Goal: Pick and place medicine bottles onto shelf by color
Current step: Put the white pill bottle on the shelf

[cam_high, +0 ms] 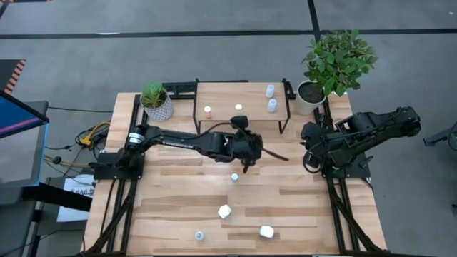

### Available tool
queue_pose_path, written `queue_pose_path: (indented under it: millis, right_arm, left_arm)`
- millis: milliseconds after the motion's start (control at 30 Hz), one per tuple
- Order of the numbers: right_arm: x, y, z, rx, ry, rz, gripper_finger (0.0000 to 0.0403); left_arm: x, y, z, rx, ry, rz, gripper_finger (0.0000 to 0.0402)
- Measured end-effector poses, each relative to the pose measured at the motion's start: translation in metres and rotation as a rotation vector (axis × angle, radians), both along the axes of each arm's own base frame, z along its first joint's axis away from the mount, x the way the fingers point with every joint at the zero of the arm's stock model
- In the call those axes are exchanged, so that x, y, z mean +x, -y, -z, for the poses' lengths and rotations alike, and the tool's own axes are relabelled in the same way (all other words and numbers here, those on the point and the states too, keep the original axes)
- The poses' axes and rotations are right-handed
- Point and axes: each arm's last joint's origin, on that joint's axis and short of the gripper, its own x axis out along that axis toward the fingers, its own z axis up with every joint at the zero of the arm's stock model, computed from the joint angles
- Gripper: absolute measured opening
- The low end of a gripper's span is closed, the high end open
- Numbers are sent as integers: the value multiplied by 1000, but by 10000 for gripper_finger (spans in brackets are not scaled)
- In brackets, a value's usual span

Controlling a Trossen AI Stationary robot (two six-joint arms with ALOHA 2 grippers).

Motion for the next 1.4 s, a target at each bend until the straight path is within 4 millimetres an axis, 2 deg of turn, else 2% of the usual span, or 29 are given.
queue_pose_path:
  millis: [200,333,400,533,733,833,1067,1233,1400]
  right_arm:
    - [0,0,0,1,-1,-1,107]
    - [0,0,0,2,-1,-1,107]
    - [0,0,0,2,-1,-1,107]
    - [-1,0,0,10,-2,14,107]
    - [-3,0,2,46,-20,47,107]
    - [-3,0,2,48,-17,48,107]
    - [-3,0,2,52,-19,61,107]
    - [-4,0,2,51,-23,61,107]
    - [-3,0,2,52,-19,62,107]
  left_arm:
    - [-38,18,-24,-244,-294,21,77]
    - [-67,27,-31,-359,-542,1,110]
    - [-69,32,-32,-406,-535,42,122]
    - [-92,37,-42,-585,-617,215,134]
    - [-137,32,-39,-630,-597,114,133]
    - [-160,30,-29,-654,-519,72,132]
    - [-214,34,15,-823,-355,8,132]
    - [-237,45,46,-943,-232,-67,132]
    - [-246,63,69,-1054,-172,-110,132]
